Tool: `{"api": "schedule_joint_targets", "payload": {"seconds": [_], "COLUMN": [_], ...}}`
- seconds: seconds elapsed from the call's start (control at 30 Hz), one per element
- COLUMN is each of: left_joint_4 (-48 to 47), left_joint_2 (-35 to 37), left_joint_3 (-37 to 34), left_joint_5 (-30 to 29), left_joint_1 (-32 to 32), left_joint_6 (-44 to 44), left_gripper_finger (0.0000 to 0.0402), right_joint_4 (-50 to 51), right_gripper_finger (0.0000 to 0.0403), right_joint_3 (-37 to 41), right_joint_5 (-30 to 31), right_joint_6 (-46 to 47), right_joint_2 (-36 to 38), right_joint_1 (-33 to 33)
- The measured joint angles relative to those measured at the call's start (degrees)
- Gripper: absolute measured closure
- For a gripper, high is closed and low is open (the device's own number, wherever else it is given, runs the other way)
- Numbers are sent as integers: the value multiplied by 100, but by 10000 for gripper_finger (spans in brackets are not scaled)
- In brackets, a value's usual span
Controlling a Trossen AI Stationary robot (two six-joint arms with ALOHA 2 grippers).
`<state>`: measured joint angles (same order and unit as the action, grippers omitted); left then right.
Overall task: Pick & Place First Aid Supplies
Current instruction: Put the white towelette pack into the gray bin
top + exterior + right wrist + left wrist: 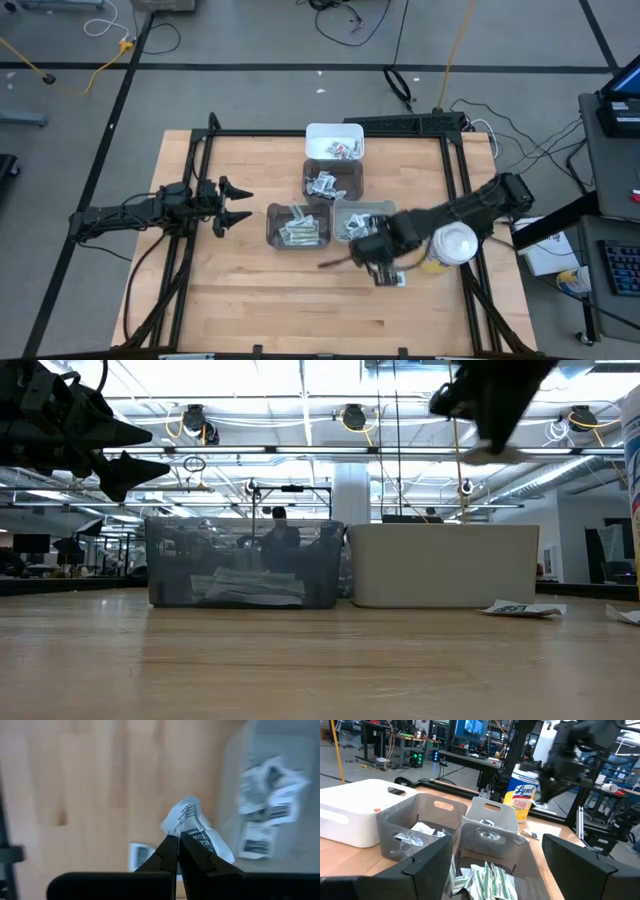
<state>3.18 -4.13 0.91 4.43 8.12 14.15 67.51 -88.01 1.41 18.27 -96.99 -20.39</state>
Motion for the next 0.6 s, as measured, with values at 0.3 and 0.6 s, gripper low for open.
{"api": "schedule_joint_targets", "payload": {"seconds": [0.3,0.6], "left_joint_4": [0,0], "left_joint_2": [1,-1], "left_joint_3": [0,0], "left_joint_5": [0,0], "left_joint_1": [-1,-1], "left_joint_6": [0,1], "left_gripper_finger": [91,91], "right_joint_4": [7,63], "right_gripper_finger": [401,402], "right_joint_3": [0,0], "right_joint_5": [-14,-297], "right_joint_6": [-624,-570], "right_joint_2": [0,-1], "right_joint_1": [1410,2276]}}
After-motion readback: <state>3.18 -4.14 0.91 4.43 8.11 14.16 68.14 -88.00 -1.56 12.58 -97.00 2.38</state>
